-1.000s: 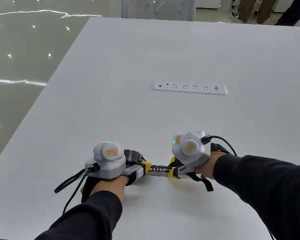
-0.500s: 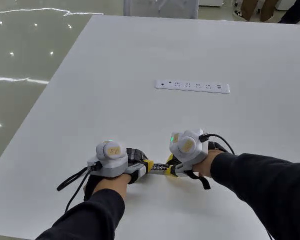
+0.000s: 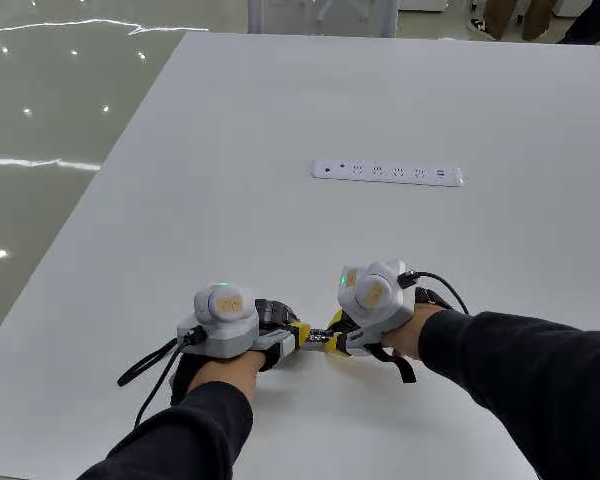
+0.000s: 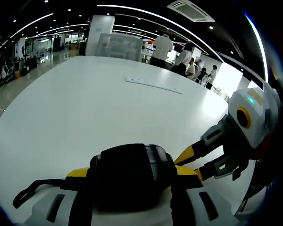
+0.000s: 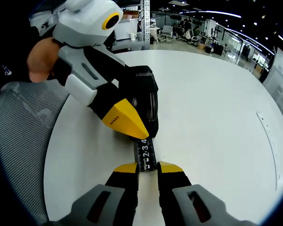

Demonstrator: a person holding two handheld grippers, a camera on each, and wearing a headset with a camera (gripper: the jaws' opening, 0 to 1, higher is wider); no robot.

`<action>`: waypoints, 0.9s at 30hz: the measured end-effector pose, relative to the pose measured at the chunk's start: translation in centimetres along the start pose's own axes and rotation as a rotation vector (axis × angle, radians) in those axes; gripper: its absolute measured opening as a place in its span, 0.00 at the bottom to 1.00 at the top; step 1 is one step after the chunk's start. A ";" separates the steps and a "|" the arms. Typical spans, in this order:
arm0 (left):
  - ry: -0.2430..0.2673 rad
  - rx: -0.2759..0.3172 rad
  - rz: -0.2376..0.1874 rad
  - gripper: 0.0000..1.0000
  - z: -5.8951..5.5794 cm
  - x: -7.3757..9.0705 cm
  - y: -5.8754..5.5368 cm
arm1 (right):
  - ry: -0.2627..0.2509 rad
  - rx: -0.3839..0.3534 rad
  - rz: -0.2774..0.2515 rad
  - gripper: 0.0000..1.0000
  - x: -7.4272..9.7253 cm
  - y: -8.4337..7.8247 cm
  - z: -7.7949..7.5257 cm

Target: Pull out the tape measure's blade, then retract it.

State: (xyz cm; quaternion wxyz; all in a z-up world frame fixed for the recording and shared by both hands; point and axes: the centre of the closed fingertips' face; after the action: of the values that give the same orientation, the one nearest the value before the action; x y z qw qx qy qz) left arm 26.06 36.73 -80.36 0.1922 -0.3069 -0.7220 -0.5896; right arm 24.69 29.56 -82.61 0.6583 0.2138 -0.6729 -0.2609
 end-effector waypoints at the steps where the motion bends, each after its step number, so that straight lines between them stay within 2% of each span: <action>1: 0.000 0.000 0.000 0.63 0.0 0.0 0.0 | 0.000 0.000 -0.002 0.11 -0.1 0.1 0.0; 27: -0.008 0.001 0.008 0.63 0.0 0.0 0.0 | 0.019 -0.005 -0.044 0.11 -1.8 2.1 0.5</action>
State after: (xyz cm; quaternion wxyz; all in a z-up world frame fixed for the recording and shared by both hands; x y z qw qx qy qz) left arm 26.04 36.68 -80.38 0.1920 -0.3120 -0.7217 -0.5873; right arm 24.37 32.34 -82.63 0.6594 0.2296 -0.6610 -0.2749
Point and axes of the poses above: the centre of the closed fingertips' face, and the gripper's own axes: x roughly backward along the fingers, z roughly to its left, y roughly out of its top, and after that the axes turned 2 degrees about -z, right-handed
